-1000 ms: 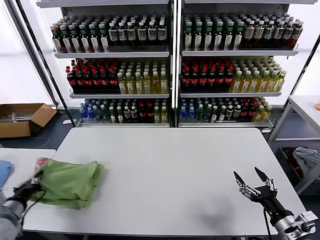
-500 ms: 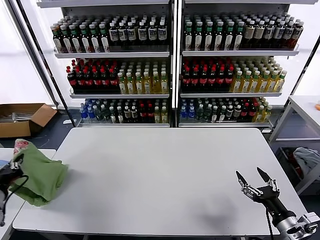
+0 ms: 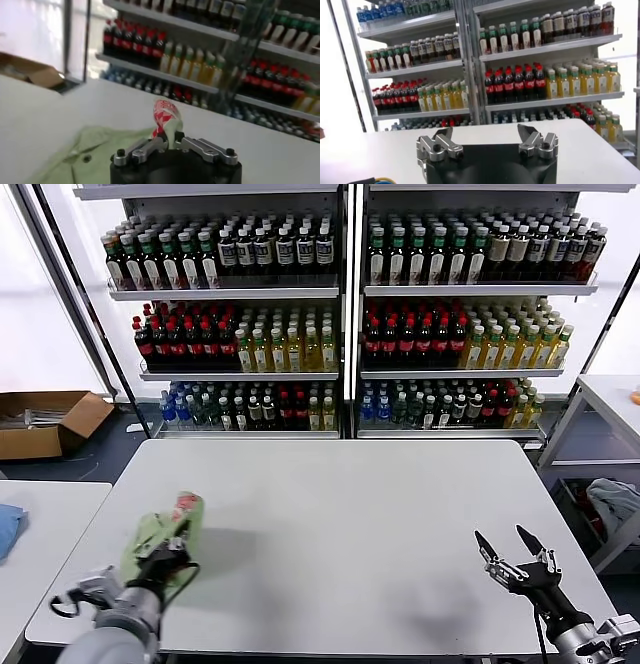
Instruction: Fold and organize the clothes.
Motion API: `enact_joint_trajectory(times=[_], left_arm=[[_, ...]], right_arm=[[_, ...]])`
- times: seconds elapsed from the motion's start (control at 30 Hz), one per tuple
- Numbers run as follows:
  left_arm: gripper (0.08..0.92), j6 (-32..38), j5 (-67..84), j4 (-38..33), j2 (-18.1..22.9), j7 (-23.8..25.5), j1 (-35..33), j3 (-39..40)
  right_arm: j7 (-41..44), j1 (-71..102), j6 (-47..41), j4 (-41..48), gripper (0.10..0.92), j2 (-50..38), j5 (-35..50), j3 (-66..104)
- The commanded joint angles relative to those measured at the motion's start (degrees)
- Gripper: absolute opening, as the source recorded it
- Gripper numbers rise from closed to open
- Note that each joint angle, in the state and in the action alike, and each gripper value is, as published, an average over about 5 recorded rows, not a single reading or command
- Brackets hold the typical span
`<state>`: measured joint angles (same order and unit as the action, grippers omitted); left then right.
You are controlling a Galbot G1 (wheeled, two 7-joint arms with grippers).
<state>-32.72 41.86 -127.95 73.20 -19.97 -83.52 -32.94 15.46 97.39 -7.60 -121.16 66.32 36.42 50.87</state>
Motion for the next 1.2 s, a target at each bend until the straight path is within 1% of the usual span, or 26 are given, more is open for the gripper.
enact_joint_trajectory(times=[0.03,0.13,0.23,0.4,0.5,0.67,0.77,0.83,1.0,1.07,1.2], left_arm=[[0.116,-0.3,3.7,3.0,14.3,-9.2,4.2,22.8],[0.116,-0.2,5.4,3.7,15.7,-9.7,6.0,23.2],[0.116,-0.3,6.7,3.8,15.7,-9.4,7.1,23.2],[0.116,-0.4,5.5,2.9,14.2,-4.5,6.2,22.3],[0.138,-0.3,6.3,1.1,13.4,-1.9,6.0,20.1],[0.251,-0.1,12.2,-2.5,10.3,0.3,6.5,13.2],[0.337,0.2,13.9,-3.3,8.1,1.9,6.3,8.3],[0.415,0.5,13.5,-3.4,6.5,2.9,6.0,4.6],[0.554,1.4,7.9,-2.8,2.5,6.1,4.0,-2.9],[0.614,1.6,5.6,-2.8,2.2,6.9,3.0,-4.5],[0.727,2.0,3.1,-3.3,3.1,7.5,1.5,-4.9]], right_arm=[[0.0,0.5,-0.4,-0.3,0.823,0.1,-0.4,-0.1],[-0.1,0.7,-0.6,-0.4,0.823,-0.1,-0.6,-0.5],[-0.1,0.7,-0.9,-0.6,0.823,-0.4,-1.0,-1.2],[-1.2,-0.1,-2.8,-1.6,0.823,-0.8,-2.4,-4.8],[-2.6,-1.0,-5.0,-3.0,0.823,-1.1,-2.4,-9.0],[-5.0,-4.2,-8.7,-4.1,0.823,-1.9,-1.9,-16.9],[-7.4,-7.7,-10.7,-3.5,0.823,-2.8,-2.0,-23.0],[-9.1,-10.5,-11.9,-2.7,0.823,-3.6,-1.9,-28.1],[-12.5,-19.7,-14.6,2.1,0.823,-4.1,-2.0,-41.2],[-13.7,-23.3,-15.1,4.8,0.823,-3.6,-2.2,-45.5],[-14.7,-27.7,-16.2,9.5,0.823,-2.7,-2.5,-51.4]])
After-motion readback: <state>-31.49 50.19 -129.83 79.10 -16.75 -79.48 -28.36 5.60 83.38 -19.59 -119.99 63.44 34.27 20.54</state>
